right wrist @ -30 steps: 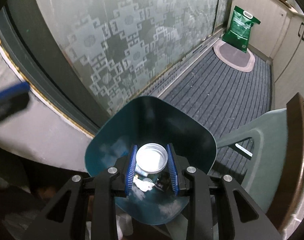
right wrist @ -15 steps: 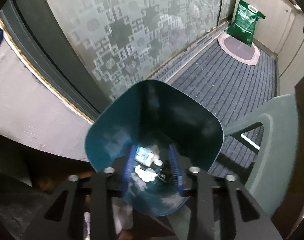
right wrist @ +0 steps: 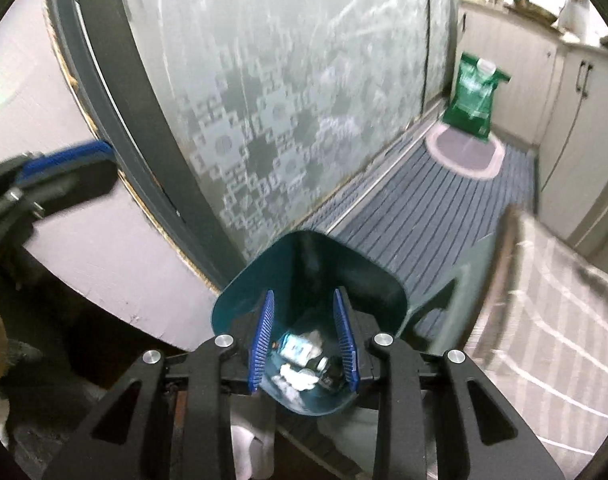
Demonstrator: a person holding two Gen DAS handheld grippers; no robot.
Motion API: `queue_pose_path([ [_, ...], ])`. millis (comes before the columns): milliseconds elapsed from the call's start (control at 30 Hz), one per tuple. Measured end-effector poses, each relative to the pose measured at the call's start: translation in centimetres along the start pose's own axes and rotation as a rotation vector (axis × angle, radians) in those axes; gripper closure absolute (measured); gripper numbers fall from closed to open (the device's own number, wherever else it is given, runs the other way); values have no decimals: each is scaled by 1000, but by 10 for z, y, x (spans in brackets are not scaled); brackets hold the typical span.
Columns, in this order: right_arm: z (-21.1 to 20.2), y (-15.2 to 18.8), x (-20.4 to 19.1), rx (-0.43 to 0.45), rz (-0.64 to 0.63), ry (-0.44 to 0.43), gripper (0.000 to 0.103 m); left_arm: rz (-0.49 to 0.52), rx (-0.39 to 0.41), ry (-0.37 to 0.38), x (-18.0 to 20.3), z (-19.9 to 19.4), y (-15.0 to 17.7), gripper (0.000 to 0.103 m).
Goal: Collect trash
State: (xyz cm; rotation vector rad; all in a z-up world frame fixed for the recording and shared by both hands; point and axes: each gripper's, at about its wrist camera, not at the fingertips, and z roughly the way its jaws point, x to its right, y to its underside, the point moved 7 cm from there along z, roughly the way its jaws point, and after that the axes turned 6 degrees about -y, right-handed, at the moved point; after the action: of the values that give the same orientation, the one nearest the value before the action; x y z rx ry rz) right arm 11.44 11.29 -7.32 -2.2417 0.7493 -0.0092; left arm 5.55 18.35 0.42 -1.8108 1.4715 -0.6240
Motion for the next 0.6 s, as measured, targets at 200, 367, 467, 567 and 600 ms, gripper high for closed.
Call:
queue_pose_path([
  [200,-53,3,9,88,-1,35,53,-4,25,-13,9,-8,4,45],
  [367,-96,14,25,153,12,64,38,-10,31,-15,16,-12,11,34],
  [467,-119,20,35,179,21,81,32,-20,40,-3,23,-17,14,28],
  [567,-137,26,42,202,25,109,26,-28,54,-3,31,-23,15,22],
  [600,-143,29,44,210,29,118,25,-30,59,2,34,-24,15,18],
])
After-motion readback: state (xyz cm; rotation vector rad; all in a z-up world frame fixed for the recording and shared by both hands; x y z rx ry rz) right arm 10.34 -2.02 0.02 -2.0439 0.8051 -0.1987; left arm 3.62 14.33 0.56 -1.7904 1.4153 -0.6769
